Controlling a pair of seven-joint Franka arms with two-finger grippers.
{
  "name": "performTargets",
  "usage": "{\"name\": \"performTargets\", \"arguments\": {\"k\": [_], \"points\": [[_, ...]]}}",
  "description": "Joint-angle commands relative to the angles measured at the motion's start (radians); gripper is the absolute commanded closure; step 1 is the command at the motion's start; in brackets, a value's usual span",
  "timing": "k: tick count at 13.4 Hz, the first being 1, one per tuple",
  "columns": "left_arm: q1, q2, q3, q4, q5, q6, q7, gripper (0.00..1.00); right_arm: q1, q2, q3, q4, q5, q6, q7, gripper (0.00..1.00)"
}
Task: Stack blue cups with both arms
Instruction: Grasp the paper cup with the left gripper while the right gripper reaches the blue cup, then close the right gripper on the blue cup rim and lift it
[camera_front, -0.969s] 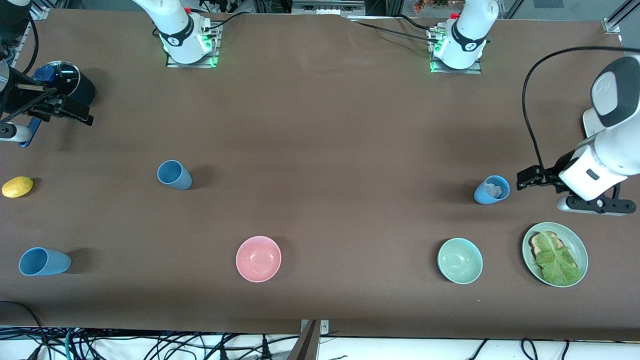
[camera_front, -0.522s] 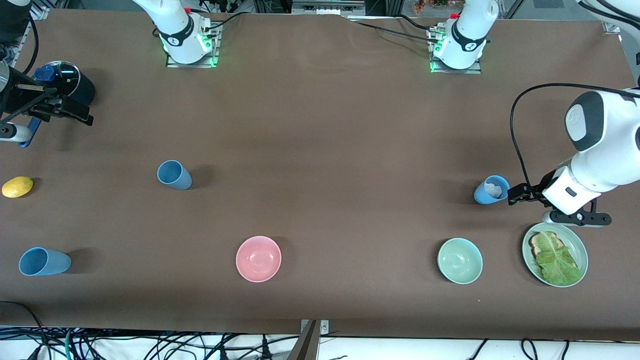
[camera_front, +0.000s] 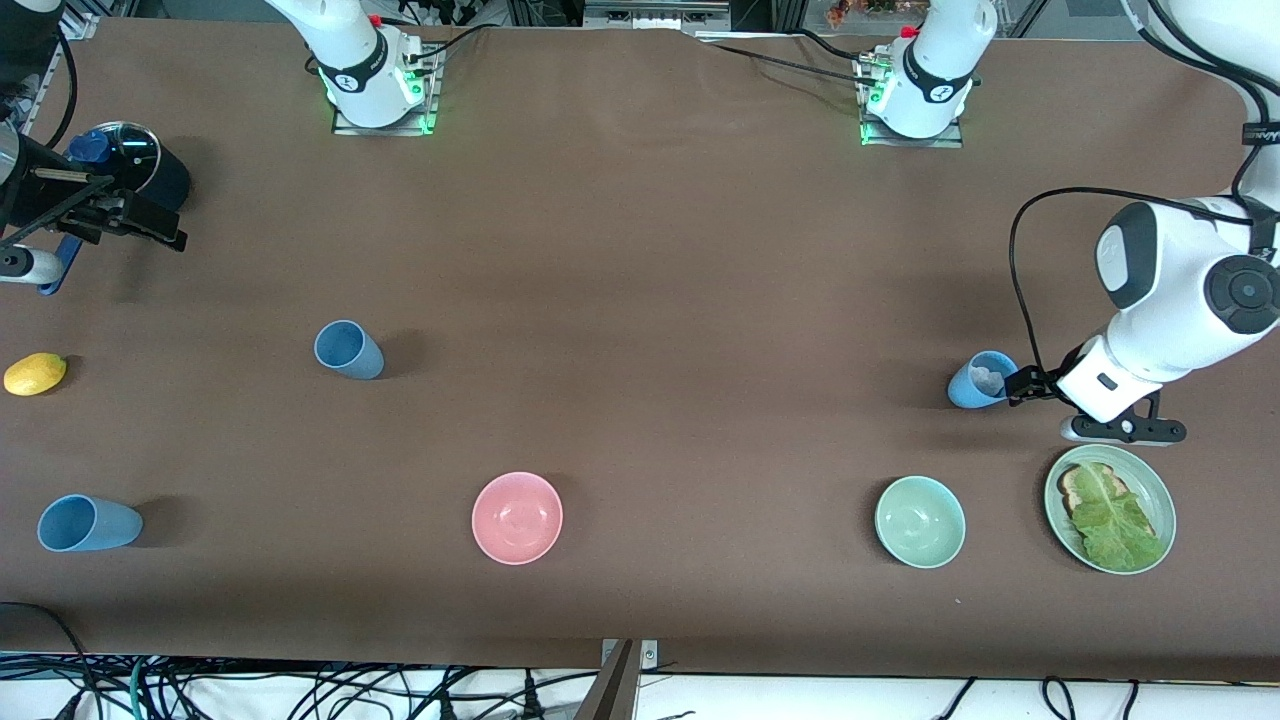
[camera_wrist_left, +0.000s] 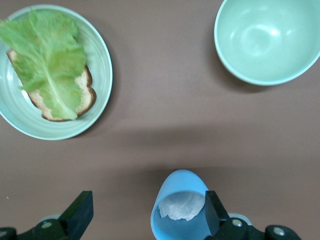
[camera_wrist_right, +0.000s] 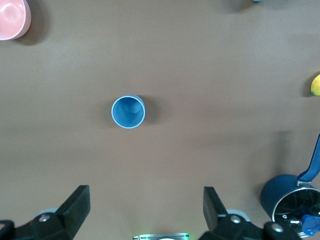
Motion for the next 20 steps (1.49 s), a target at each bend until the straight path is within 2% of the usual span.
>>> {"name": "performTargets", "arguments": {"k": [1, 2, 5, 6, 8, 14, 17, 20], "points": [[-0.01, -0.028, 0.035, -0.057, 0.024, 0.03, 0.076, 0.01, 0.011, 0.088, 0.004, -0.004, -0.03, 0.007, -0.012, 0.0], [-0.011, -0.029, 0.043, -0.068, 0.015, 0.03, 0.087, 0.01, 0.039, 0.123, 0.005, -0.002, -0.071, -0.005, -0.009, 0.0], [-0.013, -0.052, 0.056, -0.117, 0.006, 0.039, 0.087, 0.01, 0.047, 0.186, 0.005, -0.004, -0.077, 0.021, -0.004, 0.0], [-0.027, -0.061, 0.064, -0.15, 0.001, 0.077, 0.087, 0.01, 0.053, 0.22, 0.007, -0.007, -0.073, 0.041, -0.001, 0.0], [-0.076, -0.083, 0.124, -0.241, -0.019, 0.175, 0.087, 0.01, 0.071, 0.272, 0.007, -0.039, -0.069, 0.162, -0.001, 0.0], [-0.091, -0.083, 0.135, -0.298, -0.106, 0.238, 0.085, 0.01, 0.07, 0.266, 0.007, -0.344, -0.064, 0.591, -0.018, 0.0], [-0.1, -0.068, 0.136, -0.309, -0.174, 0.257, 0.084, 0.01, 0.062, 0.268, 0.001, -0.403, -0.06, 0.684, -0.067, 0.0], [-0.099, -0.058, 0.136, -0.31, -0.202, 0.257, 0.087, 0.02, 0.054, 0.266, -0.01, -0.421, -0.009, 0.687, -0.13, 0.0]]}}
